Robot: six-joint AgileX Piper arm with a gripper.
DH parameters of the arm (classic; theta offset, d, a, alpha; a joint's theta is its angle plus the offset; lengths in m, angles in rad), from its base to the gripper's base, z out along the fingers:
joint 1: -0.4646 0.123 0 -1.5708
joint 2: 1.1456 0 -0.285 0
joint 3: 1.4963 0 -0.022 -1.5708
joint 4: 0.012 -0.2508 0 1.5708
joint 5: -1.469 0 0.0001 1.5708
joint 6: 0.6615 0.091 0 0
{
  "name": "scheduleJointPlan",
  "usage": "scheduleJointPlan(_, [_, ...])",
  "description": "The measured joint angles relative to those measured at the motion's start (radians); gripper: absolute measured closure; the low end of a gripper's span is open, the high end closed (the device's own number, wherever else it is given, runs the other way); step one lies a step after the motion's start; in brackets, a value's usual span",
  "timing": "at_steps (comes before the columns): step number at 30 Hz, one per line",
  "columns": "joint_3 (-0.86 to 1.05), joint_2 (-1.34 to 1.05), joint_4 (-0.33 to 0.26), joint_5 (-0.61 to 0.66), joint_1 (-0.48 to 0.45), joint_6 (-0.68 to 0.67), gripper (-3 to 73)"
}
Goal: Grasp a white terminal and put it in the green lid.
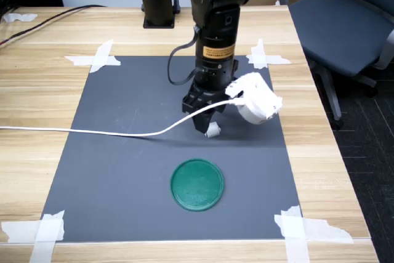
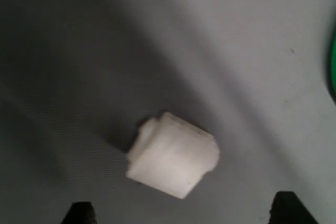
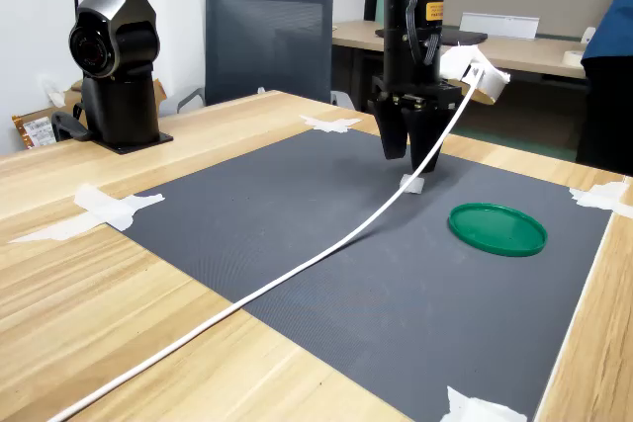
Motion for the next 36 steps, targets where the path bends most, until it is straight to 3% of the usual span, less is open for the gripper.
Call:
scheduleJointPlan(10, [0.000, 0.044, 0.011, -0.007, 0.000, 0.016, 5.6])
scheduleJointPlan(17, [0.000, 0.058, -0.027, -0.032, 0.000, 0.018, 8.0])
scheduleJointPlan(22, [-0.002, 0.061, -0.041, -0.028, 0.000, 0.018, 16.0])
scheduleJointPlan(29, [-0.002, 0.064, -0.052, -0.018, 0.000, 0.060, 34.8])
scheduleJointPlan(36, [-0.002, 0.042, -0.045, -0.001, 0.000, 0.064, 35.2])
